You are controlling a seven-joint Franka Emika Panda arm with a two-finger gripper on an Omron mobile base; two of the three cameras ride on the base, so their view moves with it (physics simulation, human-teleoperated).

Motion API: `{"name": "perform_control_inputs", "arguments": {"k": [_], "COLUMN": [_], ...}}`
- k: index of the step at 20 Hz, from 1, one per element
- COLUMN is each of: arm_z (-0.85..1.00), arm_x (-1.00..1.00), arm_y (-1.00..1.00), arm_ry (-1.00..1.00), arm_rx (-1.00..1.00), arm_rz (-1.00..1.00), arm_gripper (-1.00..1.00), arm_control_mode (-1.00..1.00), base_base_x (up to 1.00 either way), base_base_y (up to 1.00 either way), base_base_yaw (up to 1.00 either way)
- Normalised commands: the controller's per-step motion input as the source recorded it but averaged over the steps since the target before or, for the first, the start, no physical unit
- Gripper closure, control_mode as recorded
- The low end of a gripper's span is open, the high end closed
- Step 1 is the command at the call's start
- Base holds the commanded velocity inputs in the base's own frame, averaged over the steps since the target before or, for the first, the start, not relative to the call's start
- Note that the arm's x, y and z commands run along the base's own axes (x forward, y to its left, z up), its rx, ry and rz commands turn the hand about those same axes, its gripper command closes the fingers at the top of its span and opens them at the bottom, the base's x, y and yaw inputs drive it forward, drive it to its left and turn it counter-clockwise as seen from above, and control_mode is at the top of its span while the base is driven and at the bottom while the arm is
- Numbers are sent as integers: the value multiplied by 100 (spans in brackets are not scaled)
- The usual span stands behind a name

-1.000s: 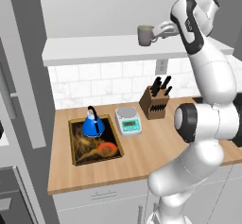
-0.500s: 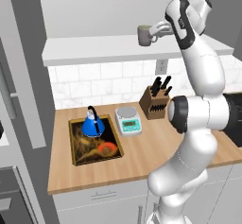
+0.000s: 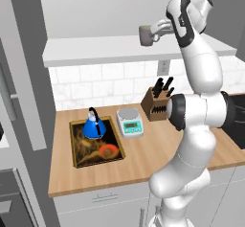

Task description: Pick the kettle from the counter and place it on the tray. Then pick the mug from the cabinet and place it on the tray. Then close the cabinet doors.

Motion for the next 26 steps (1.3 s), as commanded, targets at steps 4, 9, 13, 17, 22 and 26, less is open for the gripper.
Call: {"name": "perform_control_inputs", "arguments": {"k": [4, 9, 13, 17, 22, 26], "arm_z": [-6, -20, -11, 0, -1, -8], "arm_x": [0, 0, -9, -71, -98, -100], "arm_y": [11, 13, 11, 16, 16, 25], "arm_ry": [-8, -11, -12, -21, -11, -2], "arm_rx": [0, 0, 0, 0, 0, 0], "arm_rz": [0, 0, 0, 7, 10, 9], "arm_gripper": [100, 100, 100, 100, 100, 100], "arm_control_mode": [-100, -100, -100, -100, -100, -100], "base_base_x": [0, 0, 0, 0, 0, 0], "base_base_y": [0, 0, 0, 0, 0, 0], "base_base_yaw": [0, 0, 0, 0, 0, 0]}}
